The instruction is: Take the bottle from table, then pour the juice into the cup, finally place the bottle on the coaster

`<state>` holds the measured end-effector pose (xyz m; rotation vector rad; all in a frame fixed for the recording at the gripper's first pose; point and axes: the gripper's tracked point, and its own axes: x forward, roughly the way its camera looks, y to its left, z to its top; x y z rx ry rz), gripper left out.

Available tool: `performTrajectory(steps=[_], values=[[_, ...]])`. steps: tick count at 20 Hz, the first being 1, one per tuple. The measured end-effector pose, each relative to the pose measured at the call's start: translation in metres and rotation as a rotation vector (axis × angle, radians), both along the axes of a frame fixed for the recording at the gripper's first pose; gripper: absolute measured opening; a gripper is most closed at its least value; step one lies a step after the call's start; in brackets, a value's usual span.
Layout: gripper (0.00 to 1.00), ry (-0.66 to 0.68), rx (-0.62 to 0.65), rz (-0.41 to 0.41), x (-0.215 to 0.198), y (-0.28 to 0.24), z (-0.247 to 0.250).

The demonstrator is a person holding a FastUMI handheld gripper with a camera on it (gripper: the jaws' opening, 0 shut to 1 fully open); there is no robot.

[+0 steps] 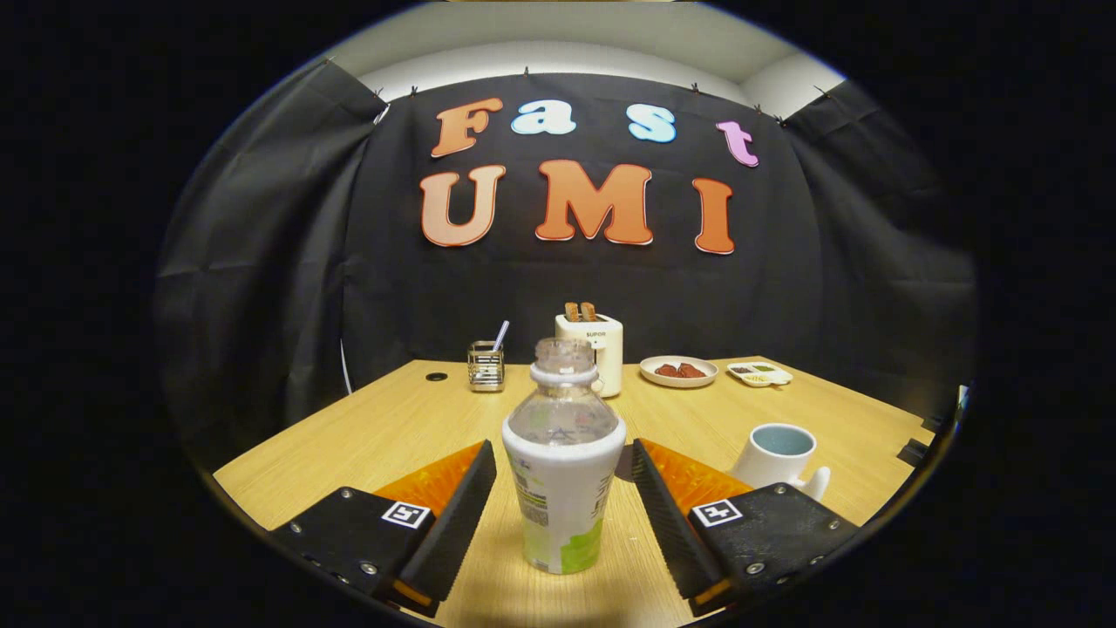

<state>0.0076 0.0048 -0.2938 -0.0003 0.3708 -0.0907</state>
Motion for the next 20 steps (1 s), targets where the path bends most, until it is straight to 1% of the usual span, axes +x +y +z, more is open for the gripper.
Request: performTrajectory(steps=[5,7,9,10,12,14,17,20], values=[[0.88,0.073,0.013,0.002,0.000,0.005,-0.032],[0.85,0.089,0.018,0.021,-0.003,0.010,-0.041],[0.78,0.099,-0.007,0.013,-0.004,0.005,-0.045],[0.70,0.090,-0.001,0.023,-0.003,0.005,-0.043],[0.64,0.089,0.033,0.018,-0.002,0.006,-0.044],[0.61,0.084,0.063,0.030,0.000,0.011,-0.042],[0.58,0.054,0.148,0.054,0.008,0.022,-0.029],[0.58,0.032,0.278,0.060,0.017,0.030,-0.018]])
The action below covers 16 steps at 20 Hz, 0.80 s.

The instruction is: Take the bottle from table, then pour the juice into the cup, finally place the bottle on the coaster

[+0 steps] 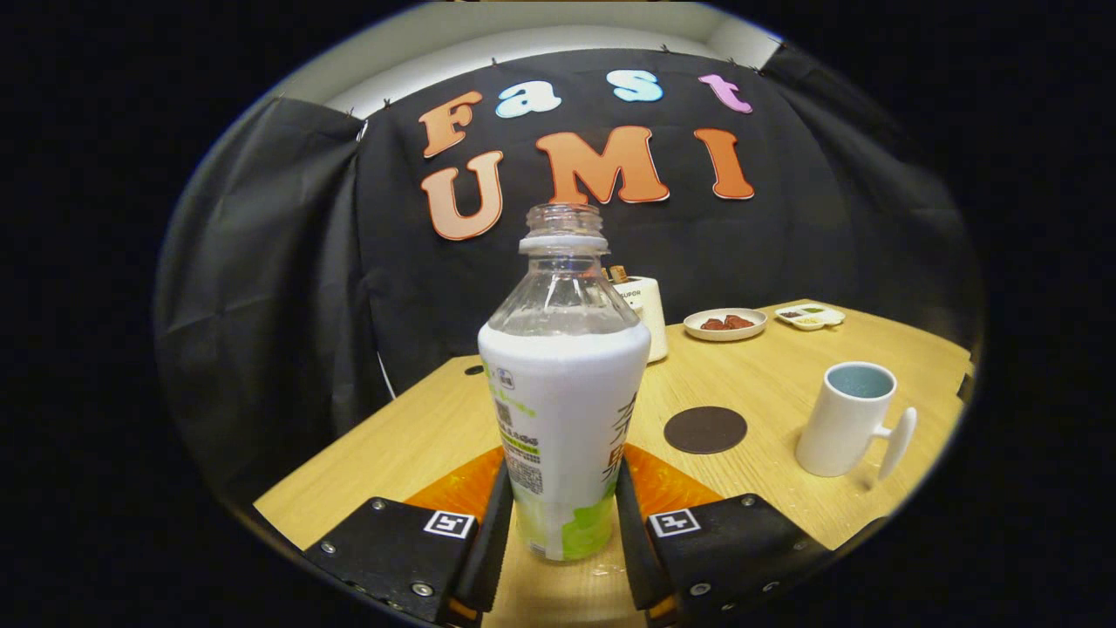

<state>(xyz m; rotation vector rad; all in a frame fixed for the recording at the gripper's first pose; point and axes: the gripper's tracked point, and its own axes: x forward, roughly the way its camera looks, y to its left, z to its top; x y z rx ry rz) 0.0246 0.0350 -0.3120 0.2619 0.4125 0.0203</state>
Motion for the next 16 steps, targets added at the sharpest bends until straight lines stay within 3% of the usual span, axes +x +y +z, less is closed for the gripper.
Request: performTrajectory(steps=[6,16], values=[[0.58,-0.048,0.324,-0.066,0.015,-0.003,0.023],[0.57,-0.075,0.703,-0.202,0.033,-0.032,0.031]])
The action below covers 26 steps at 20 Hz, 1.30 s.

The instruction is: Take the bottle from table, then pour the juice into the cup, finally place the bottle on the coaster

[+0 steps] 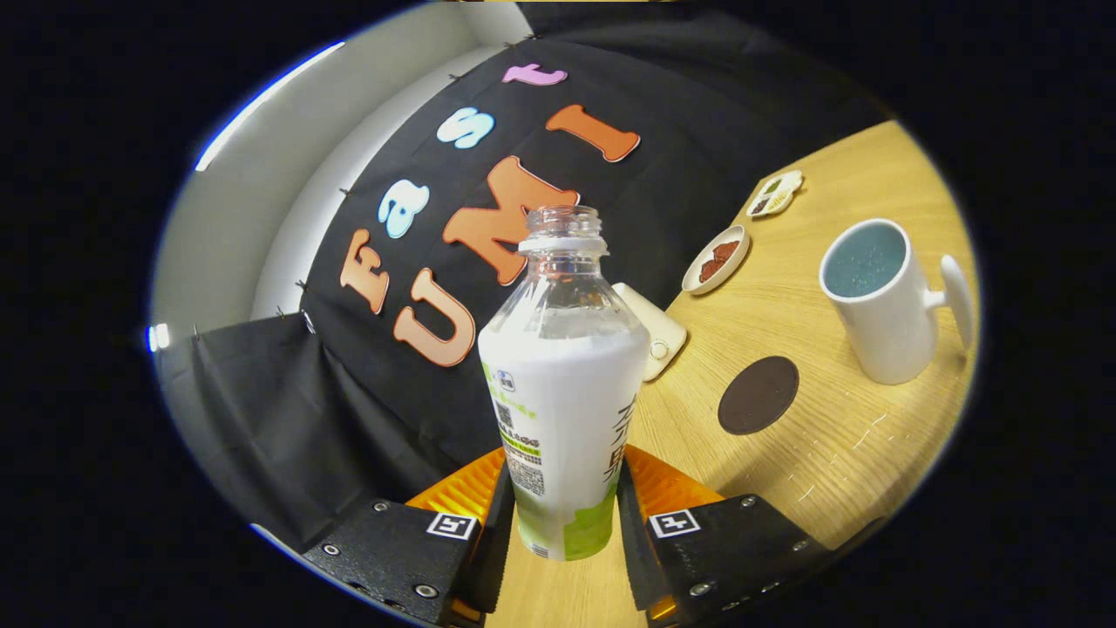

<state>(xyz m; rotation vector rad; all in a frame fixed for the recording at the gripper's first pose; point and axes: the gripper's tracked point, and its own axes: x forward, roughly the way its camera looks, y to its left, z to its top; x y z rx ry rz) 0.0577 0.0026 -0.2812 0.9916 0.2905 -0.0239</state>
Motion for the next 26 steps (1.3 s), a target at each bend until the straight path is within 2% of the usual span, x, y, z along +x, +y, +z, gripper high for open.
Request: performTrajectory(steps=[9,14,26], values=[[0.57,0.000,0.315,-0.139,0.006,-0.026,0.008],[0.57,0.030,0.412,-0.205,0.007,-0.039,0.006],[0.57,0.076,0.647,-0.291,0.019,-0.050,0.000]])
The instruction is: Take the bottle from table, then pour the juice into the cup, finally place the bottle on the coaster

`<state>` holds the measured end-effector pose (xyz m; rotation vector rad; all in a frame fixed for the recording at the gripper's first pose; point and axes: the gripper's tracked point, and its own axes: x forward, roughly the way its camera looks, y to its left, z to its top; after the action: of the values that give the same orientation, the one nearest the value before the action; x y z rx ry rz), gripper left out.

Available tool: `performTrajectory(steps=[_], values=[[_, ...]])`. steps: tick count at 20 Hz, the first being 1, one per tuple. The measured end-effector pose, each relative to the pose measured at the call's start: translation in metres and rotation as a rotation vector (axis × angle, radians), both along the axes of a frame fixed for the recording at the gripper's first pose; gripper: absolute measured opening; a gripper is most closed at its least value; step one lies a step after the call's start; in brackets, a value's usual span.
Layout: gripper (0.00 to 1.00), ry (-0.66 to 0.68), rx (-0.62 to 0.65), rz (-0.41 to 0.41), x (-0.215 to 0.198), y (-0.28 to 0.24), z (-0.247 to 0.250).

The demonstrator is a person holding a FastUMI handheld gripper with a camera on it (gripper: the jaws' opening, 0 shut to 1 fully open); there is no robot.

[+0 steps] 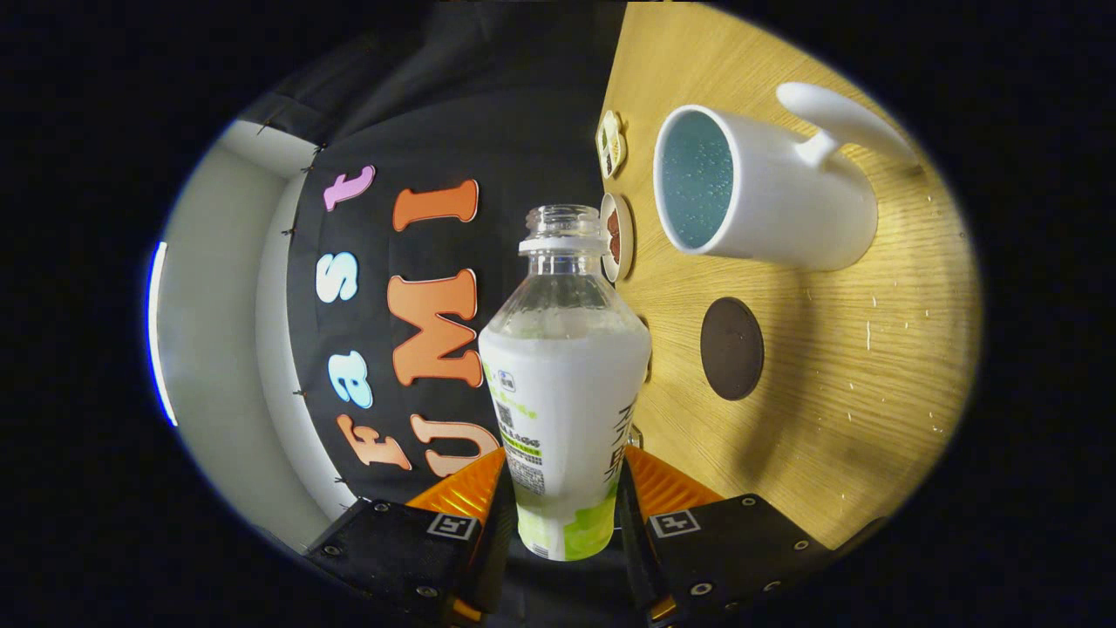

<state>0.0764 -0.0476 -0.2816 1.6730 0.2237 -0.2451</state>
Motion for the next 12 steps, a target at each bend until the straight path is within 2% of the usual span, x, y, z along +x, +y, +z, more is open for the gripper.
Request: performTrajectory(steps=[12], values=[[0.57,0.016,0.063,-0.026,0.0037,-0.0099,0.0004]])
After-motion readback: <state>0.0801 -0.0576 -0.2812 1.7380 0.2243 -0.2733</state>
